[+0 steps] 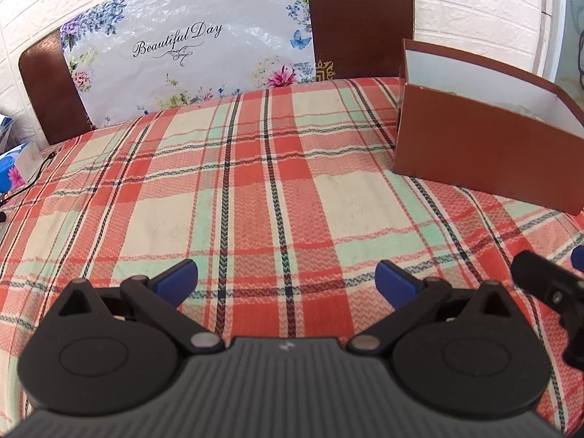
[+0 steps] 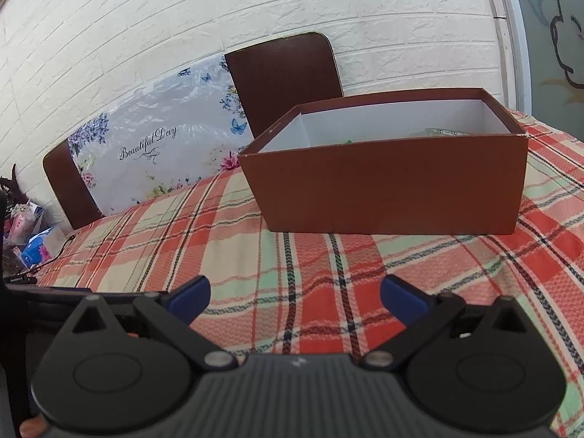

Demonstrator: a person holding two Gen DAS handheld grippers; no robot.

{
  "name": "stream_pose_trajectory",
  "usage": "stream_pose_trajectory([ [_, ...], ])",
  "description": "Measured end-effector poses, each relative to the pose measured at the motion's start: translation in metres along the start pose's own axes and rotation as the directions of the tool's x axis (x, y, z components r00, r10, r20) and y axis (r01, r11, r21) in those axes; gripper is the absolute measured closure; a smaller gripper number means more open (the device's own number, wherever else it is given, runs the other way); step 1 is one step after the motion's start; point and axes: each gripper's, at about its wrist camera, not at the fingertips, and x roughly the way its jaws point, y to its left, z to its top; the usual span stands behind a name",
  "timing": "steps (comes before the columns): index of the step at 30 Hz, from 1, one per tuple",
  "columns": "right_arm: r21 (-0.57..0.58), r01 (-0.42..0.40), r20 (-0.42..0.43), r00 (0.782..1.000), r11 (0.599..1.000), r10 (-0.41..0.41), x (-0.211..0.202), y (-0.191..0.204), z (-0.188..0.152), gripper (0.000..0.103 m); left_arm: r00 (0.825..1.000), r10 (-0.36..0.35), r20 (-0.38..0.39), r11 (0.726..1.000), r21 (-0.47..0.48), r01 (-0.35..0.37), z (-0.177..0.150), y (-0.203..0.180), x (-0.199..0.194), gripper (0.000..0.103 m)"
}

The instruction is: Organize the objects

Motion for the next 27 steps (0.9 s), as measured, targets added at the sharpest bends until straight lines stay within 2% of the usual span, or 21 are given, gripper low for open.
stream_pose_trajectory([
  [6, -0.003, 0.002, -0.02, 1.0, 1.0, -0.002, 0.007, -0.001, -0.003, 0.0, 1.0, -0.015, 0.022, 1.0, -0.003, 0.015, 0.001, 0.002, -0.001, 0.0],
  [27, -0.021, 0.007, -0.016, 1.0, 1.0, -0.007, 0.004, -0.004, 0.0, 0.0, 0.996, 0.055, 0.063, 0.998, 0.001, -0.055, 0.004, 0.004, -0.012, 0.0],
])
